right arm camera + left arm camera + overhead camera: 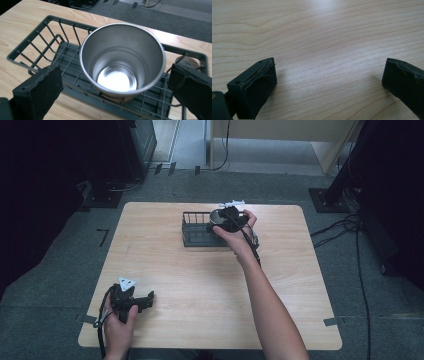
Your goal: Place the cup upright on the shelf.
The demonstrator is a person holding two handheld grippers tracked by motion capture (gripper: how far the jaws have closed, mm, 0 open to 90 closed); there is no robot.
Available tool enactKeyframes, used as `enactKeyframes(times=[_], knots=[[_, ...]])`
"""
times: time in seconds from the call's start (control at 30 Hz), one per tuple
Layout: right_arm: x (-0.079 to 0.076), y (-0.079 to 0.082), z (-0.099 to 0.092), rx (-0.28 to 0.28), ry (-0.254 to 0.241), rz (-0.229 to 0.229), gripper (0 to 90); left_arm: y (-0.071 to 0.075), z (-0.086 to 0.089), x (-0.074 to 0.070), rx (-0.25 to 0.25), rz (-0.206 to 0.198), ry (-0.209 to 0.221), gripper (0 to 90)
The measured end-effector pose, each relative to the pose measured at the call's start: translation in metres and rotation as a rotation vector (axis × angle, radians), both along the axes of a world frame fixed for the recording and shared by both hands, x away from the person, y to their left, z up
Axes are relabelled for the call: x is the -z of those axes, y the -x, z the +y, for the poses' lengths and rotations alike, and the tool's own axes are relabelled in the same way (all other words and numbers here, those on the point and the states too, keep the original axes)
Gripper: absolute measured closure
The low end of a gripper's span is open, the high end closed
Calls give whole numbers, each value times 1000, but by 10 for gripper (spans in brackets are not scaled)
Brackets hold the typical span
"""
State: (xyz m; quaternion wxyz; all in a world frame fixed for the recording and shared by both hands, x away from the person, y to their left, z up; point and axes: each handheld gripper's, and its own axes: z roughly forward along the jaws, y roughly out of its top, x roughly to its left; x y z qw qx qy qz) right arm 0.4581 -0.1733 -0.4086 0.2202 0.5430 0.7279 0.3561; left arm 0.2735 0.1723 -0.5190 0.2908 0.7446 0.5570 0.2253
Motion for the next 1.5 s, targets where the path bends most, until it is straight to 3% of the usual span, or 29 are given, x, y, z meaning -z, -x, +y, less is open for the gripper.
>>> enactKeyframes(times=[0.6, 1.03, 1.5], knots=[[7, 30, -35, 21, -10, -10, 0, 0, 0, 0, 1, 0, -1, 0], [19, 52, -62, 37, 13, -6, 0, 0, 0, 0, 1, 0, 0, 0], [30, 81, -87, 53, 0, -10, 0, 0, 0, 0, -1, -1, 1, 0]])
